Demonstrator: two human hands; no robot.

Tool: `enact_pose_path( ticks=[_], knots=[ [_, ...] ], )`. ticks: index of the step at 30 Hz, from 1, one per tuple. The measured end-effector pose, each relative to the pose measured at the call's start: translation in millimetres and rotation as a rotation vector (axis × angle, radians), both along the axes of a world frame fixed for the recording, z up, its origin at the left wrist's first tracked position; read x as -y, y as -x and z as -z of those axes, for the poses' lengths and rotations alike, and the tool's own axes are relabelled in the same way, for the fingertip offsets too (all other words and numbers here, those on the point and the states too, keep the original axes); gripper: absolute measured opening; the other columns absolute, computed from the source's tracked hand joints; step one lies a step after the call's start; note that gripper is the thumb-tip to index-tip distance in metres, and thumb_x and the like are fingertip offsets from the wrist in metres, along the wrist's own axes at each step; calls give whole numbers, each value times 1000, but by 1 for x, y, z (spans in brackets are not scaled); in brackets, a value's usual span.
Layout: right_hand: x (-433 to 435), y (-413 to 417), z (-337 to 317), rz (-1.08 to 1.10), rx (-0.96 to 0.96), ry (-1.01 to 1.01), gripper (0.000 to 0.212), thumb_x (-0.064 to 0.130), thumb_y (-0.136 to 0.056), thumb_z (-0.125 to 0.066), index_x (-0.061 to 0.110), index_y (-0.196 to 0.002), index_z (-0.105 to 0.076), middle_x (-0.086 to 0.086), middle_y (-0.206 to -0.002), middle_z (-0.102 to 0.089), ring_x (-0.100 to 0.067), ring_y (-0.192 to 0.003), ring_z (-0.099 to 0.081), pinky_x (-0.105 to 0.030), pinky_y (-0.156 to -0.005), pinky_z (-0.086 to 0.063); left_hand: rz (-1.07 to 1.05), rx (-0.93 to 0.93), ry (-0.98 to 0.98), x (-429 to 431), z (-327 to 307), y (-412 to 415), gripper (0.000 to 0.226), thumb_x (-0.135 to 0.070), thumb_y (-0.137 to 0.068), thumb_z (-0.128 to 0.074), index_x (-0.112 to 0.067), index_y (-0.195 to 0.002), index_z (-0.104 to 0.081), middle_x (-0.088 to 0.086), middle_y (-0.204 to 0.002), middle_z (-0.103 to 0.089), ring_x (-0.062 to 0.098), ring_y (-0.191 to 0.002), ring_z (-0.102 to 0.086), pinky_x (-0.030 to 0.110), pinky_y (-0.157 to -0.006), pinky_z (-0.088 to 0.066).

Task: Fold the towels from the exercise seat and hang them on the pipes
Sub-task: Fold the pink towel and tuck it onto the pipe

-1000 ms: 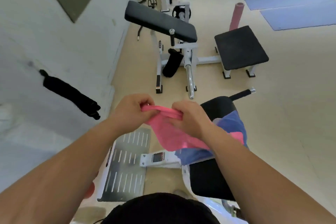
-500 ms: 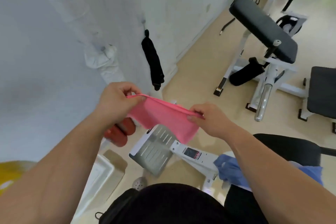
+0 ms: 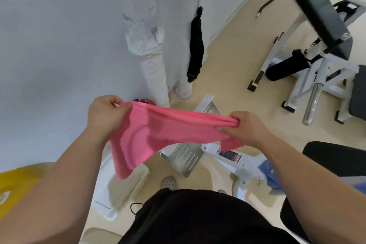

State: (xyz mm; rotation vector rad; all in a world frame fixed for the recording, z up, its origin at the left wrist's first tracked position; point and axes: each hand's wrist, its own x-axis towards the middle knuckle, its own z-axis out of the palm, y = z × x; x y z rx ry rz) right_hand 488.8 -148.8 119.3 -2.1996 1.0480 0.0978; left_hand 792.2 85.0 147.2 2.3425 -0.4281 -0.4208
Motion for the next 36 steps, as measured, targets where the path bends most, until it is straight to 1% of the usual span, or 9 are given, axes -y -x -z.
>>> enact_pose_path(
  ticks=[4,7,9,12,14,19,26,32,36],
  knots=[
    [-35,-44,-12,97,133,-37,17,43,-99,-56,29,-97,-66,1,-81,-66,-17,-75,-59,-29,-65,-42,106,-197,5,-2,6,-5,12,-22,-84,-76,-22,-72,-73,-5,-66,-64,16,-62,-59,25,-60,-44],
    [-68,-78,-26,50,198,-93,21,34,-101,-54,33,-121,-62,6,-65,-57,-4,-60,-53,-22,-61,-41,295,-245,43,5,0,10,10,-20,-84,-76,-24,-74,-75,-6,-68,-70,1,-61,-63,17,-58,-49],
    [-86,-99,-38,-43,222,-140,33,33,-101,-56,37,-134,-56,14,-55,-54,2,-57,-54,-12,-60,-38,437,-317,133,8,-5,17,8,-19,-86,-77,-22,-78,-77,8,-67,-71,13,-61,-66,31,-61,-58],
    [-104,-126,-53,-173,250,-174,24,28,-100,-59,47,-115,-62,26,-65,-65,7,-66,-62,-8,-65,-42,593,-303,232,12,-12,20,9,-20,-88,-76,-23,-80,-78,21,-77,-70,17,-65,-57,31,-64,-46],
    [-108,-137,-56,-150,260,-155,11,27,-99,-60,32,-94,-68,12,-69,-72,1,-64,-63,-11,-63,-42,589,-286,269,13,-17,15,8,-21,-87,-77,-21,-79,-76,14,-69,-67,11,-62,-53,28,-62,-43],
    [-99,-143,-52,2,295,25,16,23,-100,-55,26,-89,-66,11,-75,-64,-6,-74,-58,-26,-71,-43,590,-316,217,-7,-13,-12,15,-15,-84,-76,-23,-73,-70,-5,-59,-62,18,-58,-62,51,-62,-61],
    [-84,-137,-60,415,438,-168,27,21,-100,-56,22,-74,-64,5,-67,-60,-12,-65,-52,-31,-64,-40,373,-565,352,-36,7,-25,21,-32,-76,-81,-13,-80,-74,19,-70,-62,33,-66,-55,62,-63,-51],
    [-103,-154,-68,665,531,-407,22,8,-93,-59,28,-104,-60,-12,-83,-69,-22,-68,-63,-30,-63,-47,213,-582,515,-22,-6,-6,16,-14,-93,-72,-20,-80,-79,-1,-72,-71,13,-68,-61,30,-64,-50],
    [-130,-169,-68,652,572,-605,18,2,-91,-62,18,-86,-66,-8,-78,-68,-20,-68,-62,-30,-63,-50,232,-584,533,-8,-17,15,22,-15,-100,-62,-11,-82,-76,-11,-61,-65,2,-56,-55,18,-55,-47]
  ],
)
